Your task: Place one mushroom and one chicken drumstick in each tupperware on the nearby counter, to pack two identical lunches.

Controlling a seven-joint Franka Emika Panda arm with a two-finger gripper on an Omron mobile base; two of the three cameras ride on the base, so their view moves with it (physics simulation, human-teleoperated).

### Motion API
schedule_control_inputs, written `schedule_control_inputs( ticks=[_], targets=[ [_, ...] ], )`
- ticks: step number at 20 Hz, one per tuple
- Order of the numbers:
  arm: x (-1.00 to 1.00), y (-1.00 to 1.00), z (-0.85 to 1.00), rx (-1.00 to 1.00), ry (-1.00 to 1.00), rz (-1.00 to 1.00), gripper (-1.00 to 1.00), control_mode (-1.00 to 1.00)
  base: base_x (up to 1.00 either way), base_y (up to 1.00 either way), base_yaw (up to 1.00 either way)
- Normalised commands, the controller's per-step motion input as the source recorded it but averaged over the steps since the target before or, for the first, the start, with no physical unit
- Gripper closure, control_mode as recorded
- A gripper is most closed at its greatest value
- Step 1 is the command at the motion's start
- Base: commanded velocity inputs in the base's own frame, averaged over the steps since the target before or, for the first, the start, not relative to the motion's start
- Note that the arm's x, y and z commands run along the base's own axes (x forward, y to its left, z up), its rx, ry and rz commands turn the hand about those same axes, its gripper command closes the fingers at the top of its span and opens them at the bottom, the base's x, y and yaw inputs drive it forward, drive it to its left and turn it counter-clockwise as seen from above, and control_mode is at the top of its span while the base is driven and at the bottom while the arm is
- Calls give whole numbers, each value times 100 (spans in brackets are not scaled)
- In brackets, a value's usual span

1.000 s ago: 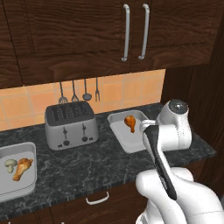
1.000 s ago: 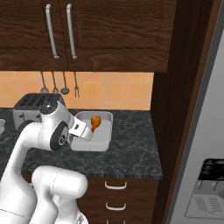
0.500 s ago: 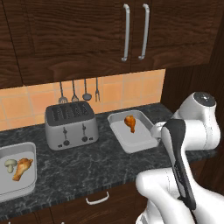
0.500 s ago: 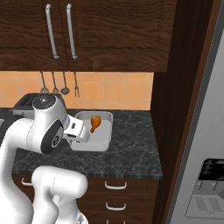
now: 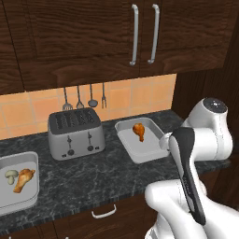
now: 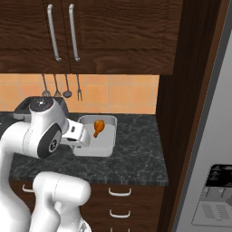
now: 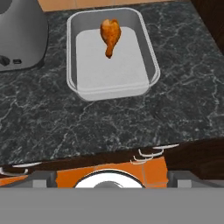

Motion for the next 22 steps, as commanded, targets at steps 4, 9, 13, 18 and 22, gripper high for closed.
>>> schedule_control_inputs(
  ticks=[4, 9, 13, 18, 22],
  targets=[
    [-9, -3, -28, 0, 0, -20, -100, -100, 0, 0, 0],
    [0, -3, -8, 0, 0, -6, -100, -100, 0, 0, 0],
    [0, 0, 0, 0, 0, 0, -100, -100, 0, 0, 0],
    [-4, 0, 0, 0, 0, 0, -100, 100, -25, -7, 0],
    [0, 0, 0, 0, 0, 0, -100, 100, -94, -37, 1]
  ],
)
